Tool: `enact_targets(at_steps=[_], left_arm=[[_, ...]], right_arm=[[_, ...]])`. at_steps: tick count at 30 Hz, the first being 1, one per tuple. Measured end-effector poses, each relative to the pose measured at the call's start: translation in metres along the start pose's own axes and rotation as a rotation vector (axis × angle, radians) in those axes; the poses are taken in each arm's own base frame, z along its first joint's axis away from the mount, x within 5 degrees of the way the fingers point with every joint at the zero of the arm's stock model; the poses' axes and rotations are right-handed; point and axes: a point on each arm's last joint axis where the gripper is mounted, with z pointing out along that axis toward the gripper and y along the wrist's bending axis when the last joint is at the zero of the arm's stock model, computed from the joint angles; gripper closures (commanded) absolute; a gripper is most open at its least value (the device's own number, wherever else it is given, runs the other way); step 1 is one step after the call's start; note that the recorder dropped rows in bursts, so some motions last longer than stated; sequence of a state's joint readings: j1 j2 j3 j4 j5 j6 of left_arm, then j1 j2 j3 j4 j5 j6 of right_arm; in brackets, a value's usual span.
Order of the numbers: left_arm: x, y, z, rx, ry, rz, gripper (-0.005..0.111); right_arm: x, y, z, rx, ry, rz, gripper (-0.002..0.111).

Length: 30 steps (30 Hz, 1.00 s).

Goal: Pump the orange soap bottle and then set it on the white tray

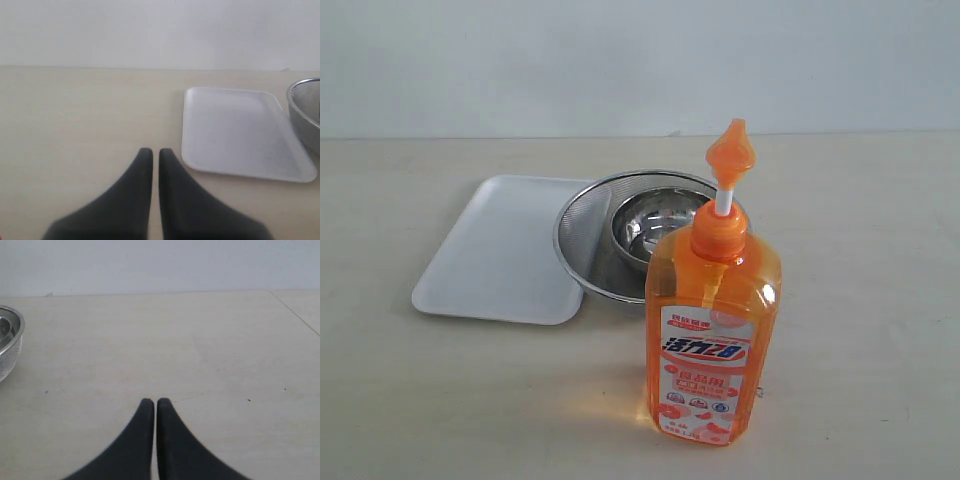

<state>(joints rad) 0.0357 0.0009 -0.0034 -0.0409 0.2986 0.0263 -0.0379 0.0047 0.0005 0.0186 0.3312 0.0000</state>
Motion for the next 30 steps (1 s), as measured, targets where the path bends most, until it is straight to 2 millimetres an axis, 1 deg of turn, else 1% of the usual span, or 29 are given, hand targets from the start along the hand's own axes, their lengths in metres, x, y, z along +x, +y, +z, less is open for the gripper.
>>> enact_targets(at_steps=[12, 17, 19, 23, 26, 30], left_arm=[[0.000, 0.000, 0.000, 0.000, 0.000, 0.000, 0.102], [0.000, 0.000, 0.000, 0.000, 0.000, 0.000, 0.102], [0.000, 0.000, 0.000, 0.000, 0.000, 0.000, 0.102], [0.000, 0.000, 0.000, 0.000, 0.000, 0.000, 0.102], [0.000, 0.000, 0.000, 0.000, 0.000, 0.000, 0.102], [0.000, 0.000, 0.000, 0.000, 0.000, 0.000, 0.102]], right_arm=[[0.000, 0.000, 0.000, 0.001, 0.000, -0.012, 0.108], [-0.005, 0.000, 0.000, 0.001, -0.056, -0.012, 0.108], [-0.012, 0.000, -0.001, 0.001, -0.127, -0.012, 0.108], [-0.032, 0.000, -0.006, 0.002, -0.361, -0.012, 0.108], [-0.045, 0.000, -0.011, -0.001, -0.431, 0.000, 0.108], [-0.079, 0.001, -0.029, -0.006, -0.458, 0.011, 0.108]])
